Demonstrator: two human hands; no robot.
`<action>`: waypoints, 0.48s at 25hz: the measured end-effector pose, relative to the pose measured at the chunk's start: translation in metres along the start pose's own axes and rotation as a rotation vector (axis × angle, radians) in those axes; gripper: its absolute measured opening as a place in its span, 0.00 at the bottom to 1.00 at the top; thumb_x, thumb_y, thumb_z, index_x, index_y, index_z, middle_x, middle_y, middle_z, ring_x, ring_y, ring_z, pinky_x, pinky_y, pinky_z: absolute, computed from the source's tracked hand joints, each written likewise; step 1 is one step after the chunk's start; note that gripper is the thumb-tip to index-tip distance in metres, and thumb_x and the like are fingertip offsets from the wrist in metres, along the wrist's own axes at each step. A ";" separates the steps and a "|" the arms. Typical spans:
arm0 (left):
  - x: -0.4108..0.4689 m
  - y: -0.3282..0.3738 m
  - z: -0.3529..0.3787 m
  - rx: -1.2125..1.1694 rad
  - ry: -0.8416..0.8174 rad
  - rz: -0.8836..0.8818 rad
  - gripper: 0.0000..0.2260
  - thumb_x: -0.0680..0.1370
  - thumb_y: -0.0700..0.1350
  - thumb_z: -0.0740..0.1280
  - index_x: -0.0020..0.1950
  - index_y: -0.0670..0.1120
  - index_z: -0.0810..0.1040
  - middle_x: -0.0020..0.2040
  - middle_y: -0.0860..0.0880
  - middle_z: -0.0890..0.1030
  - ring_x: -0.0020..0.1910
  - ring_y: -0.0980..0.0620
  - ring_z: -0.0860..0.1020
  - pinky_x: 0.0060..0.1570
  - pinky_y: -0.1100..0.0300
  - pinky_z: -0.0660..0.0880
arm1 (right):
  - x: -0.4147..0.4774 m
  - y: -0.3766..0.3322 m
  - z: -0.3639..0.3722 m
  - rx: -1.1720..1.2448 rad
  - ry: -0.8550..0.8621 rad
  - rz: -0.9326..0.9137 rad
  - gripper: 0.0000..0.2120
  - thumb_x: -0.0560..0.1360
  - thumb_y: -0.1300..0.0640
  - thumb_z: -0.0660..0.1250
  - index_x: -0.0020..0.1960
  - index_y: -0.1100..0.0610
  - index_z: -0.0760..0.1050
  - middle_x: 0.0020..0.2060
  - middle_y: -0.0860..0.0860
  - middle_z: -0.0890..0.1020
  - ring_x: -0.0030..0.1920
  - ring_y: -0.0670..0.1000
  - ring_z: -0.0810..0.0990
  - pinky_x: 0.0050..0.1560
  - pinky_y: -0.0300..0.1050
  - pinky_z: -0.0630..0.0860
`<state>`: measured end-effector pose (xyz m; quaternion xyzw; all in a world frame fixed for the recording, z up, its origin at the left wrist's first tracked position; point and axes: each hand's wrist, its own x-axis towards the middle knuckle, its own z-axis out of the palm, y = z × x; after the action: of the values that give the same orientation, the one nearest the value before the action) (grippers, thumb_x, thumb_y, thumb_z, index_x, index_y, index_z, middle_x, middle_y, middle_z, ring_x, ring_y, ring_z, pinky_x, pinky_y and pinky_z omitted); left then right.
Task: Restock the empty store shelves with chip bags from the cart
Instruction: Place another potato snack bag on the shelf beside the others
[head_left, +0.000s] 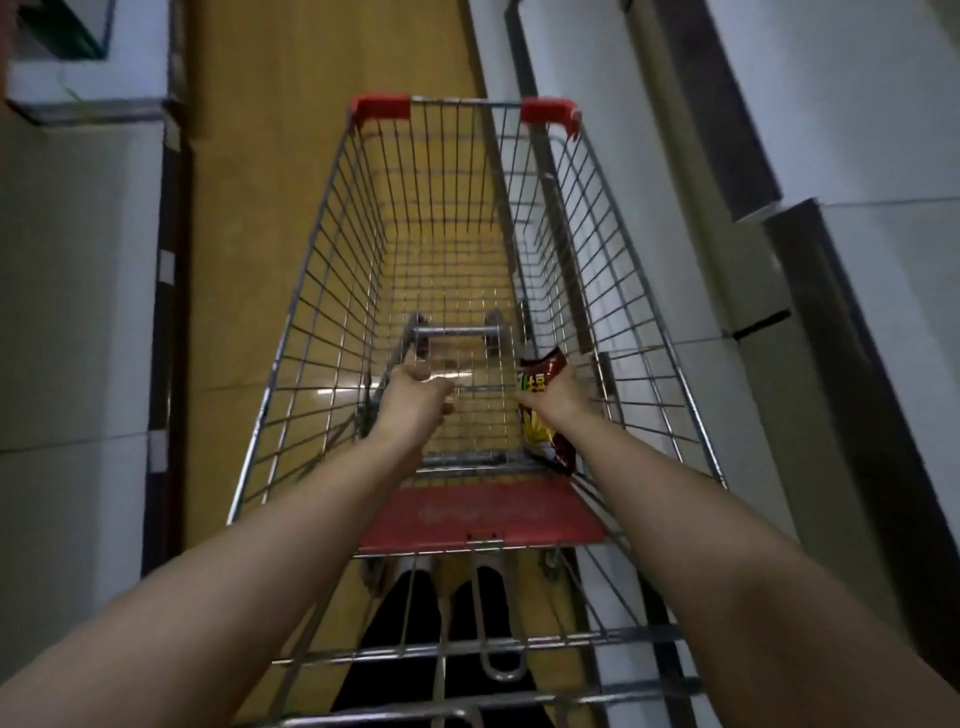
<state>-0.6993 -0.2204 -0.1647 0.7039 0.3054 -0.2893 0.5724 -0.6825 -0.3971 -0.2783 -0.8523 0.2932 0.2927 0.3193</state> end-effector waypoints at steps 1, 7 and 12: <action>0.006 -0.003 0.001 0.004 0.005 -0.012 0.08 0.79 0.40 0.62 0.58 0.41 0.70 0.51 0.45 0.75 0.44 0.51 0.76 0.45 0.58 0.73 | 0.013 0.006 0.011 0.011 -0.004 0.055 0.45 0.67 0.43 0.73 0.73 0.61 0.54 0.67 0.59 0.68 0.65 0.59 0.69 0.64 0.54 0.70; 0.032 -0.018 0.003 0.037 0.028 -0.057 0.13 0.79 0.41 0.63 0.62 0.41 0.67 0.54 0.44 0.75 0.50 0.47 0.77 0.54 0.52 0.74 | 0.053 0.029 0.053 -0.156 0.017 0.262 0.54 0.67 0.45 0.74 0.75 0.60 0.41 0.70 0.64 0.59 0.69 0.63 0.62 0.65 0.57 0.65; 0.043 -0.030 0.002 0.044 0.028 -0.078 0.13 0.79 0.43 0.63 0.62 0.43 0.67 0.48 0.47 0.76 0.49 0.48 0.78 0.56 0.51 0.74 | 0.067 0.044 0.064 -0.434 0.109 0.125 0.46 0.73 0.49 0.68 0.75 0.62 0.40 0.68 0.66 0.63 0.67 0.63 0.65 0.65 0.56 0.64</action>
<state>-0.6948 -0.2133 -0.2168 0.7079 0.3339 -0.3081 0.5408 -0.6886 -0.3995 -0.3809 -0.8956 0.2925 0.3219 0.0936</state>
